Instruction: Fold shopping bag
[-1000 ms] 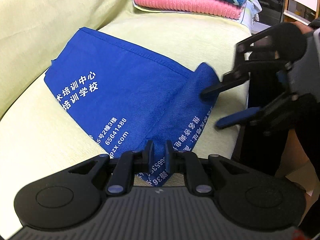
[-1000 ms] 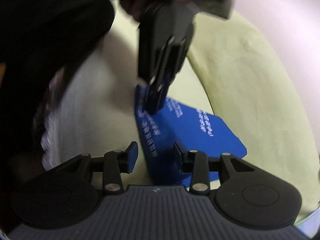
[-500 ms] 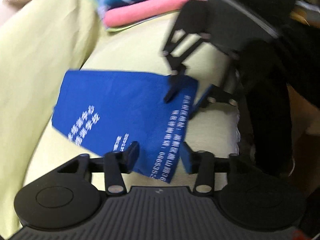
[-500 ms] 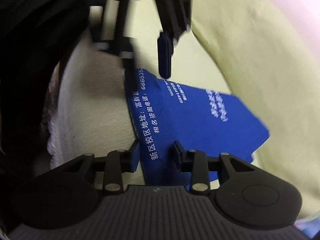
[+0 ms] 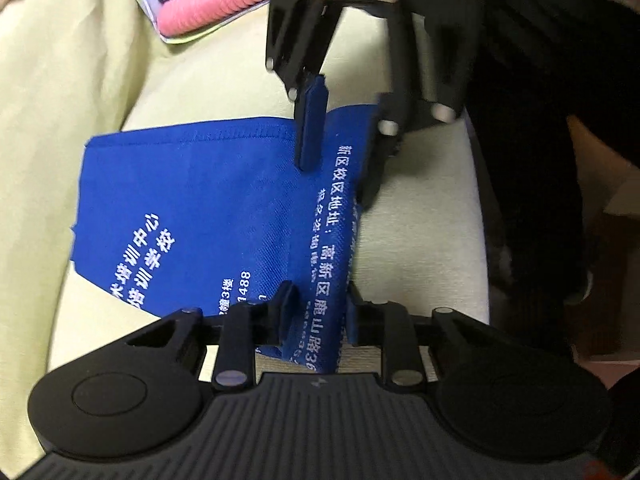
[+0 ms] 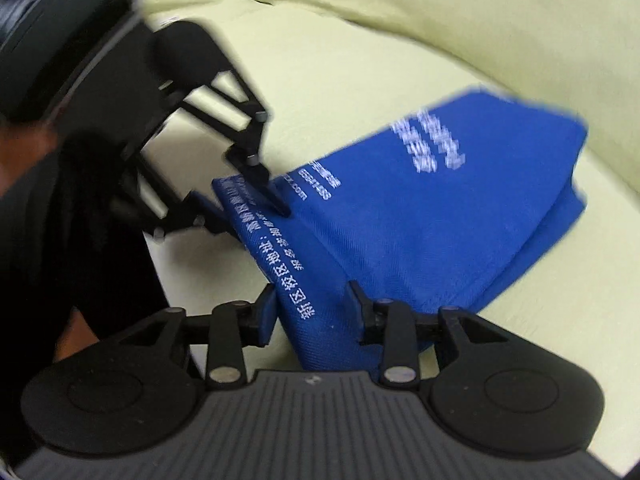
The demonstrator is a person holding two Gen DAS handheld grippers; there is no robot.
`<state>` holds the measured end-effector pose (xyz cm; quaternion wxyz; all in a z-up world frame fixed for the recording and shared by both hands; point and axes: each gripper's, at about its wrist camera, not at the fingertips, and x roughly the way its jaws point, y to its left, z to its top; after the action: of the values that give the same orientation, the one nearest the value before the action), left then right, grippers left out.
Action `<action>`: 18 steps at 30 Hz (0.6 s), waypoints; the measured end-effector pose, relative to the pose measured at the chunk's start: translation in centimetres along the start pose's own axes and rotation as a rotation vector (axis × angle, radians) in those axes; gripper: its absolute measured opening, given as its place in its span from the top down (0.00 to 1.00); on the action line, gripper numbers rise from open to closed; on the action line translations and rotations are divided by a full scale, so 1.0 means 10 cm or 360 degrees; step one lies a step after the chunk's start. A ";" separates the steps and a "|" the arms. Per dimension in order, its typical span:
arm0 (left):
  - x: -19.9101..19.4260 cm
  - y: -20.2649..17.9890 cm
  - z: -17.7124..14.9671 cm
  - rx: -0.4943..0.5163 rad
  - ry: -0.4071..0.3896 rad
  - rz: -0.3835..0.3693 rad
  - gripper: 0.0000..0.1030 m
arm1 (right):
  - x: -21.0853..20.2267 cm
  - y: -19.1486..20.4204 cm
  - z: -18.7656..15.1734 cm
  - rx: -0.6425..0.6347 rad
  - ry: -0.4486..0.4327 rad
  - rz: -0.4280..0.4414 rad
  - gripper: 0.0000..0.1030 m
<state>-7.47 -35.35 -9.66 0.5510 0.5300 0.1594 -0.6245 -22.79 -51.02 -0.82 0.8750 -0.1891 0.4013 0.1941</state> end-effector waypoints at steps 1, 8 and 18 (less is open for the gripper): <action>0.00 0.03 0.00 -0.0017 -0.0008 -0.0028 0.72 | -0.02 0.13 -0.06 -0.0148 -0.0042 -0.0078 0.65; 0.01 0.30 -0.08 -0.0236 -0.0066 -0.0212 0.72 | 0.13 0.60 -0.39 -0.0804 -0.0094 -0.0437 0.76; -0.05 0.31 -0.19 -0.0468 -0.0049 -0.0511 0.76 | -0.03 0.10 -0.01 0.0146 0.0208 0.0231 0.77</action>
<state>-3.96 -34.69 -8.77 0.5182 0.4020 0.3227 -0.6824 -23.55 -50.34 -0.82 0.8384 -0.1314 0.4785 0.2256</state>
